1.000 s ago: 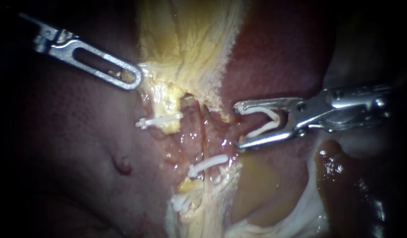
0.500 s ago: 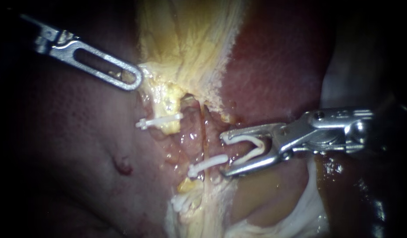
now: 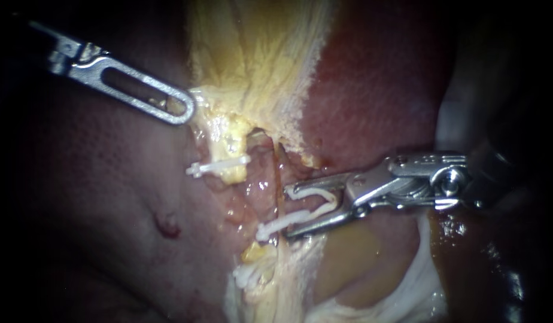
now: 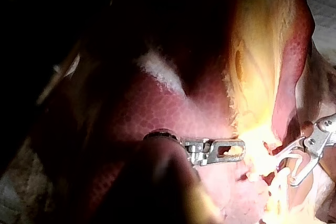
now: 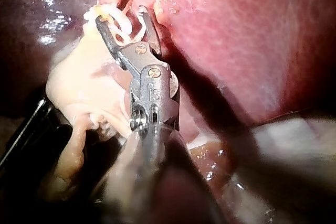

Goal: Clipping second clip right tube

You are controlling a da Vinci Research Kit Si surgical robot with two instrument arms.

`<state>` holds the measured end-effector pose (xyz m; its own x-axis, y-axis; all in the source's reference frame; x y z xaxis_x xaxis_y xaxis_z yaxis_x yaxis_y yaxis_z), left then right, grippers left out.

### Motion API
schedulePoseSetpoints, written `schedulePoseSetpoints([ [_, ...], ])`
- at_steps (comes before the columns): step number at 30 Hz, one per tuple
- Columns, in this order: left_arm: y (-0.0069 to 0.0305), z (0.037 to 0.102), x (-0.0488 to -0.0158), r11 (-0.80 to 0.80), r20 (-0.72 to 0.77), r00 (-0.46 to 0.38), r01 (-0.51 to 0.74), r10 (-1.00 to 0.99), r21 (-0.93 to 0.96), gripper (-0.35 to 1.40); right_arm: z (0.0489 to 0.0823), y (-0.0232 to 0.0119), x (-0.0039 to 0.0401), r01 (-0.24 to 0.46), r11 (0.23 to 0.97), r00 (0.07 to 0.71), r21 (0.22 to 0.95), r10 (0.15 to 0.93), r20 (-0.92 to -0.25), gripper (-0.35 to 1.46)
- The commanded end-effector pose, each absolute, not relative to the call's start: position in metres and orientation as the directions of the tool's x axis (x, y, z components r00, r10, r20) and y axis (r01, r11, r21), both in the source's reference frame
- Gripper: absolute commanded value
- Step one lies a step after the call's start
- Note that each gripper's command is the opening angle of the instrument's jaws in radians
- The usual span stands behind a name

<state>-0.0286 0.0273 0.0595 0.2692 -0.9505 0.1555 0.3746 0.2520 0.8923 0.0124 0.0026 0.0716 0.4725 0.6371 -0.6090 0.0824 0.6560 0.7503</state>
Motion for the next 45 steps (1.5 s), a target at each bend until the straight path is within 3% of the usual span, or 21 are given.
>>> schedulePoseSetpoints([
  [1, 0.0273, 0.0594, -0.0286, 0.252, 0.155, 0.269, 0.375, -0.951, 0.892, -0.35, 0.0717, 0.0025, 0.0127, 0.078, 0.658, 0.471, 0.749, 0.638, -0.609, 0.50],
  [9, 0.0273, 0.0594, -0.0287, 0.252, 0.155, 0.269, 0.375, -0.951, 0.892, -0.35, 0.0721, 0.0024, 0.0145, 0.084, 0.650, 0.466, 0.755, 0.644, -0.606, 0.50],
  [22, 0.0273, 0.0595, -0.0288, 0.252, 0.155, 0.269, 0.375, -0.951, 0.892, -0.35, 0.0723, 0.0018, 0.0158, 0.147, 0.564, 0.408, 0.812, 0.713, -0.569, 0.50],
  [33, 0.0273, 0.0595, -0.0287, 0.252, 0.155, 0.269, 0.375, -0.951, 0.892, -0.35, 0.0704, 0.0013, 0.0161, 0.196, 0.529, 0.377, 0.826, 0.736, -0.562, 0.50],
  [45, 0.0273, 0.0595, -0.0287, 0.252, 0.156, 0.269, 0.375, -0.951, 0.892, -0.35, 0.0674, -0.0003, 0.0168, 0.305, 0.495, 0.359, 0.814, 0.732, -0.580, 0.49],
])
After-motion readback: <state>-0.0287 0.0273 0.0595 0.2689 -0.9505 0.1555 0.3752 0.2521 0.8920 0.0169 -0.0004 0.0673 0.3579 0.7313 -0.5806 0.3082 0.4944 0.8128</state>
